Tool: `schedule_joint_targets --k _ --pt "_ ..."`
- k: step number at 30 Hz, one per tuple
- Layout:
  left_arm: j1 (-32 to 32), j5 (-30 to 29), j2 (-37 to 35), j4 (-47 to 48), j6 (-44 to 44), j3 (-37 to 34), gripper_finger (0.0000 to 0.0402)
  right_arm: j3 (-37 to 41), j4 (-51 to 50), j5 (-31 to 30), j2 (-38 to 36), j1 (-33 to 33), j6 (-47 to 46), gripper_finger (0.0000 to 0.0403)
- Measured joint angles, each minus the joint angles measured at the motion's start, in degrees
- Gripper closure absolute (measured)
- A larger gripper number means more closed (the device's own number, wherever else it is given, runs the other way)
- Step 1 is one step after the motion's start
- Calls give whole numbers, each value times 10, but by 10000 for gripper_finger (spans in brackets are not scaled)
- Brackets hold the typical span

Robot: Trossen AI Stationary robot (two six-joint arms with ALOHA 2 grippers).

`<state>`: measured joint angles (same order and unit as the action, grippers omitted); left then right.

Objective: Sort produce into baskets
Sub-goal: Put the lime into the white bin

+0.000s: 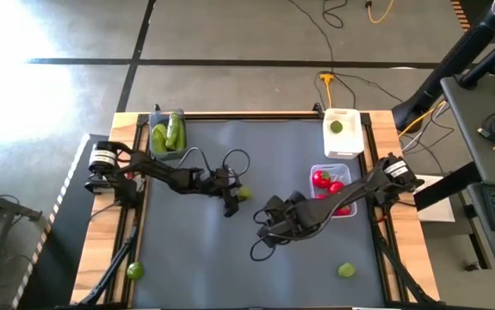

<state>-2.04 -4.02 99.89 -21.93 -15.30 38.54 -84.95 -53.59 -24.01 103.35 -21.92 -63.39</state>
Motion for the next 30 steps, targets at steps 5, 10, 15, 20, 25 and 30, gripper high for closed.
schedule_joint_targets --k 5,10,15,20,25,30 --pt "9 25 -43 85 -24 -2 117 0 22 0 15 33 98 181" --pt "30 7 -122 162 -61 -19 118 0 71 1 25 71 238 181" --pt "73 -23 -203 162 -94 -50 127 1 133 6 36 118 348 169" --pt "132 -88 -256 165 -162 -81 133 9 195 67 51 171 361 118" --pt "189 -153 -267 161 -235 -97 134 8 238 77 81 195 357 74" --pt "225 -165 -250 151 -272 -102 134 8 297 122 126 197 377 61"
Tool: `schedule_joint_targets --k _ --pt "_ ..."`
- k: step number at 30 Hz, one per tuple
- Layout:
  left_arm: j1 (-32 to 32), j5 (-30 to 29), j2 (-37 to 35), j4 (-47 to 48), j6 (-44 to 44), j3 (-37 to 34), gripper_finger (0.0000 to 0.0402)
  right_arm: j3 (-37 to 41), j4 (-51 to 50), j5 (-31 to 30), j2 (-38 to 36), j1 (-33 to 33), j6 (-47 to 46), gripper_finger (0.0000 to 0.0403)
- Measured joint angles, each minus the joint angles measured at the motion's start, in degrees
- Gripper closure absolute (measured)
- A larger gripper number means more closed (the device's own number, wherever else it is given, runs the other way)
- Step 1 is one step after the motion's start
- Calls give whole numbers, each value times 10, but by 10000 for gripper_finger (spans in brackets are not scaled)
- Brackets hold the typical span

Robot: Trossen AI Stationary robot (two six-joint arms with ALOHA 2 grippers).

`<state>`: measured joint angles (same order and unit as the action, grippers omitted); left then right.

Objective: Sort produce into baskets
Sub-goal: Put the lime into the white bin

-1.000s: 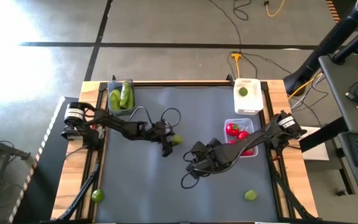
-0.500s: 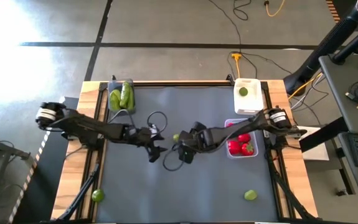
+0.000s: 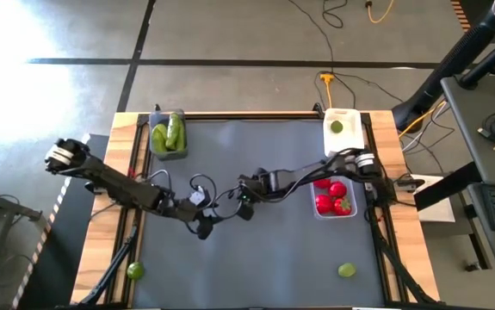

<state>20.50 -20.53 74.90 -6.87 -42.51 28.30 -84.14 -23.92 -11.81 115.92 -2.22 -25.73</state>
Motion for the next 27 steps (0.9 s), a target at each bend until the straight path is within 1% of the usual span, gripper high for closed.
schedule_joint_targets --k 2,5,8,11,15,17,19,23,25,27 --pt "8 0 12 -4 -13 1 134 0 2 3 16 0 -16 65" --pt "19 0 30 -6 -22 8 134 -1 5 -2 30 0 -44 82" --pt "25 0 47 -6 -19 18 134 -2 6 -9 35 0 -56 112" --pt "26 0 61 -1 -14 25 134 -2 0 -9 30 0 -66 152" --pt "26 0 63 9 -8 29 134 -13 -73 3 -5 5 -64 206" --pt "26 0 56 15 -7 29 134 -16 -141 -7 -43 12 -64 210" --pt "26 0 43 24 -6 28 134 -16 -203 -59 -98 24 -70 211" --pt "26 -11 26 23 5 30 134 5 -347 -221 -209 67 -116 208" --pt "25 -26 23 20 13 32 134 20 -411 -267 -265 102 -160 198" --pt "23 -45 22 19 15 31 134 41 -448 -294 -320 147 -202 193"
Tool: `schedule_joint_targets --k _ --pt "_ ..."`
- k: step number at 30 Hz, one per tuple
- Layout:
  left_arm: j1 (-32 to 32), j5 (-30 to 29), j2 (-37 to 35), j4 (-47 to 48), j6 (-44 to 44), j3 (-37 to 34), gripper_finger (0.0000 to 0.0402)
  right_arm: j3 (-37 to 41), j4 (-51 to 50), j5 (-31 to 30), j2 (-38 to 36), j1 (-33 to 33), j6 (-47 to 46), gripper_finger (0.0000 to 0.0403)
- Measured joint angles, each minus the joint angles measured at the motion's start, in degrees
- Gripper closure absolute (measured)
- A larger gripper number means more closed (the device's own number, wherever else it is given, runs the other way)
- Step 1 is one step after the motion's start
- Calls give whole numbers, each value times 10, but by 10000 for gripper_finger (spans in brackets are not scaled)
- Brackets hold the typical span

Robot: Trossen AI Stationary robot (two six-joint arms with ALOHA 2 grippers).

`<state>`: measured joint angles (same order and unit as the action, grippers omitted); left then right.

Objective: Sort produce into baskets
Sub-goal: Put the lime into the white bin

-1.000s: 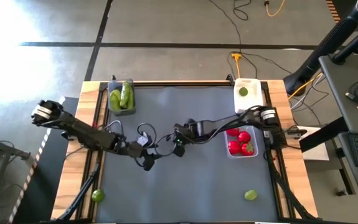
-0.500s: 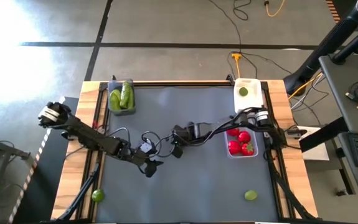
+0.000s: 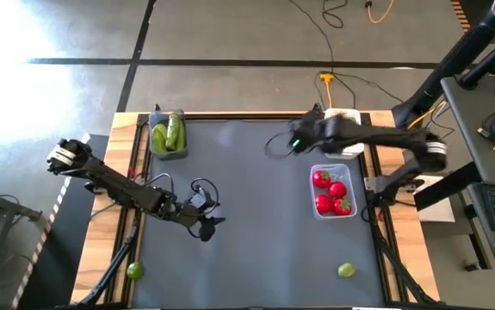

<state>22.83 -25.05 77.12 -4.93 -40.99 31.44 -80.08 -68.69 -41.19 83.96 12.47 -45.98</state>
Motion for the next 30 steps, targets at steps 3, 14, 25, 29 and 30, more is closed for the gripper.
schedule_joint_targets --k 3,14,25,29,30 --pt "0 -44 4 0 0 0 134 52 -8 -5 -66 75 -48 195" --pt "-33 -80 9 -32 64 0 135 265 215 179 -104 321 -103 198" --pt "-47 -33 4 7 67 5 135 307 260 206 -21 374 -110 170" --pt "-47 -14 -60 141 49 64 135 300 257 221 3 375 -110 138" --pt "-47 -13 -82 194 56 92 135 297 257 229 8 375 -110 131"
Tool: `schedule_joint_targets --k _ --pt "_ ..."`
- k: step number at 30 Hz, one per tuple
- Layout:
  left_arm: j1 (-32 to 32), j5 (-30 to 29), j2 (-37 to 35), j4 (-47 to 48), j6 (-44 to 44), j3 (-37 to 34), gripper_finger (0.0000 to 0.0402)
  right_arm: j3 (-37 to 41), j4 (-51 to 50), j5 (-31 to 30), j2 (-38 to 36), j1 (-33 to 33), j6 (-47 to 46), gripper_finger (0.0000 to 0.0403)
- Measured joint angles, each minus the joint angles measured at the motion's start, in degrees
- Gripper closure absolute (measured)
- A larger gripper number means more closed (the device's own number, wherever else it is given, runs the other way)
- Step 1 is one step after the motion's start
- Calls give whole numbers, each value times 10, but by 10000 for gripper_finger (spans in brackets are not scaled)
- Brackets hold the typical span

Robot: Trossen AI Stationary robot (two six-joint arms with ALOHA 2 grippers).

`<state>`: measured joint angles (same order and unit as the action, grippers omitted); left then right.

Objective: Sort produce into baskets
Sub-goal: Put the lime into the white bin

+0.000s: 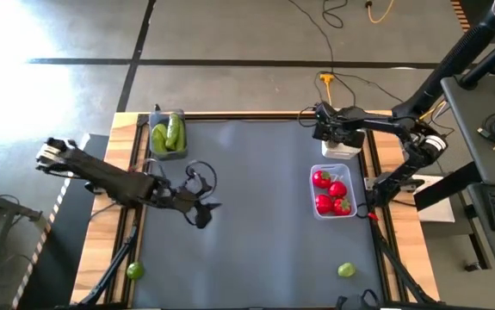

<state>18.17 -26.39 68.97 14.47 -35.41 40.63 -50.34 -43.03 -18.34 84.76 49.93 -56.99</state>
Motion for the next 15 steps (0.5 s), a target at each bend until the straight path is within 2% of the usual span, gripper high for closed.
schedule_joint_targets --k 5,8,11,13,15 --pt "19 3 -63 348 21 141 135 -45 -34 1 -3 -6 27 103" --pt "42 35 -87 509 -11 194 135 -97 -78 -48 -28 -37 40 95" --pt "82 109 -109 594 -86 204 135 -155 -106 -113 -61 -92 45 96" --pt "127 156 -124 606 -147 195 135 -188 -107 -147 -81 -138 54 100" --pt "185 171 -130 601 -211 175 133 -216 -106 -171 -96 -187 54 105"
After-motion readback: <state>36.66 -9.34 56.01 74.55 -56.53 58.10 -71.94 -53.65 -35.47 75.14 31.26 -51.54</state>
